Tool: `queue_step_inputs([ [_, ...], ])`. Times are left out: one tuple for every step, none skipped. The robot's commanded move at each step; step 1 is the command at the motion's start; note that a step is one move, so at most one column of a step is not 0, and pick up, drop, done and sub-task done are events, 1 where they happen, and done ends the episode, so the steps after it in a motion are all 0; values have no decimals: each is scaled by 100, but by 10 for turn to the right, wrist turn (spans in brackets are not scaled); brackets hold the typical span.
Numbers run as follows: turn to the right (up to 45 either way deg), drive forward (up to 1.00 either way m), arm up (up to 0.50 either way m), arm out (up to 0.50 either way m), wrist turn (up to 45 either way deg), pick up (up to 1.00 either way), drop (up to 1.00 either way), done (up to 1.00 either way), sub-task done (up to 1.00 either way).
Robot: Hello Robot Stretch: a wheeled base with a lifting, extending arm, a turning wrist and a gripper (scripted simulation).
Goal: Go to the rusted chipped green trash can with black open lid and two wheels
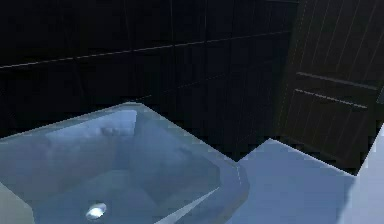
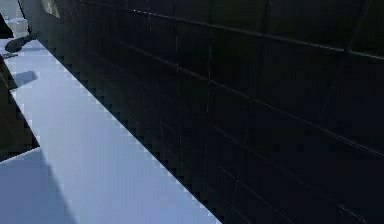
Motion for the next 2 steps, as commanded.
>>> queue_step_inputs([
  [-120, 0, 0, 0, 0, 0, 0, 0, 0],
  [450, 0, 0, 0, 0, 0, 0, 0, 0],
])
